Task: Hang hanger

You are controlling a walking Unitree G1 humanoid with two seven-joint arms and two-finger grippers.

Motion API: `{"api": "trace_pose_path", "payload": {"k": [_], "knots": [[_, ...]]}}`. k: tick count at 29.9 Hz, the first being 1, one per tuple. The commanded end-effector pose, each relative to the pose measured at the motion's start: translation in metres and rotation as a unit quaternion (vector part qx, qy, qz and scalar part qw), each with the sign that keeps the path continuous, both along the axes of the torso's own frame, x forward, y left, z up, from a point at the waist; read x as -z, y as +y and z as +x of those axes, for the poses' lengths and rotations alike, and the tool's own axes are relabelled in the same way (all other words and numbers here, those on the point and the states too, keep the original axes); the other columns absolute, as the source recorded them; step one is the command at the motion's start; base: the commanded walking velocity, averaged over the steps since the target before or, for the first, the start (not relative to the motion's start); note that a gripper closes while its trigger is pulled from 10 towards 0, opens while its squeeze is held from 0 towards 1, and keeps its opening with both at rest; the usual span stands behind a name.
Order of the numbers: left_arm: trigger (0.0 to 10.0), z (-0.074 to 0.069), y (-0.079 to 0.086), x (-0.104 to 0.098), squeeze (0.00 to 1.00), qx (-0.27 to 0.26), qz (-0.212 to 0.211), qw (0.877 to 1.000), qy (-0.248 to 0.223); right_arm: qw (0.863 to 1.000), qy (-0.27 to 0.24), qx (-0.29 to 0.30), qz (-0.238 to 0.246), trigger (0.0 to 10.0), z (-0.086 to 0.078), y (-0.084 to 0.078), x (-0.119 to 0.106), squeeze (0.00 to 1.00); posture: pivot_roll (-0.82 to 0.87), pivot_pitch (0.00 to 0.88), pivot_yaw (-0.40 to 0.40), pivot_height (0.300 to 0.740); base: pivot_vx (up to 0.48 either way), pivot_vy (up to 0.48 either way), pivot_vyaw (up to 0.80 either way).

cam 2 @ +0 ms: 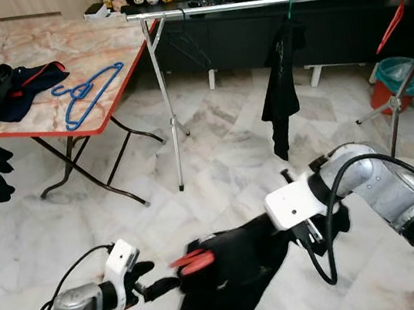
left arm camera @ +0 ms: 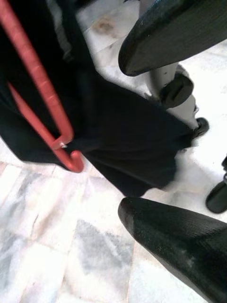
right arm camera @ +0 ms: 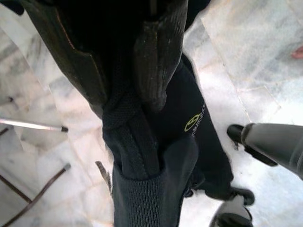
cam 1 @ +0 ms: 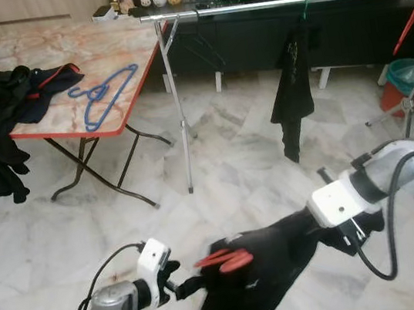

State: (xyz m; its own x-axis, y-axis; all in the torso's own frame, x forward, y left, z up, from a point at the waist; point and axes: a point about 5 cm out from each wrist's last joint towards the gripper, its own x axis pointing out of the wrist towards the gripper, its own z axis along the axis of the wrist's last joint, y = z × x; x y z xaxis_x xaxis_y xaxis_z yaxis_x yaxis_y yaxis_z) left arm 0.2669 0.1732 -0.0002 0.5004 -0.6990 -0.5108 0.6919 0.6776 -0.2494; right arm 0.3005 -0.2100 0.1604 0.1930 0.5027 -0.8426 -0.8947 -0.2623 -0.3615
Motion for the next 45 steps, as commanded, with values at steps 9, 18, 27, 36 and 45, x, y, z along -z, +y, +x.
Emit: {"api": "trace_pose_path", "payload": {"k": [9, 18, 27, 36, 45], "knots": [[10.0, 0.003, 0.02, -0.002, 0.0, -0.025, 0.055, 0.998, -0.007, 0.998, 0.039, -0.035, 0.019, 10.0, -0.011, 0.001, -0.01, 0.0, -0.08, 0.0, -0.017, 0.74, 0.0, 0.0, 0.0], [10.0, 0.016, 0.056, -0.001, 0.0, -0.22, 0.18, 0.957, -0.051, 0.992, 0.102, -0.07, -0.024, 10.0, -0.029, -0.012, -0.004, 0.0, -0.08, 0.008, -0.022, 0.74, 0.0, 0.0, 0.0], [10.0, 0.015, 0.034, 0.0, 0.0, -0.177, 0.12, 0.976, -0.048, 0.988, 0.127, -0.086, -0.028, 10.0, -0.034, -0.017, -0.007, 0.0, -0.08, 0.011, -0.031, 0.74, 0.0, 0.0, 0.0], [10.0, 0.011, 0.007, 0.004, 0.0, -0.117, 0.065, 0.991, -0.031, 0.985, 0.136, -0.11, 0.012, 10.0, -0.039, -0.003, -0.015, 0.0, -0.08, 0.013, -0.035, 0.74, 0.0, 0.0, 0.0], [10.0, 0.012, -0.007, 0.003, 1.0, -0.071, 0.042, 0.996, -0.03, 0.972, 0.152, -0.158, 0.088, 10.0, -0.048, 0.022, -0.032, 0.0, -0.08, 0.012, -0.038, 0.74, 0.0, 0.0, 0.0]]}}
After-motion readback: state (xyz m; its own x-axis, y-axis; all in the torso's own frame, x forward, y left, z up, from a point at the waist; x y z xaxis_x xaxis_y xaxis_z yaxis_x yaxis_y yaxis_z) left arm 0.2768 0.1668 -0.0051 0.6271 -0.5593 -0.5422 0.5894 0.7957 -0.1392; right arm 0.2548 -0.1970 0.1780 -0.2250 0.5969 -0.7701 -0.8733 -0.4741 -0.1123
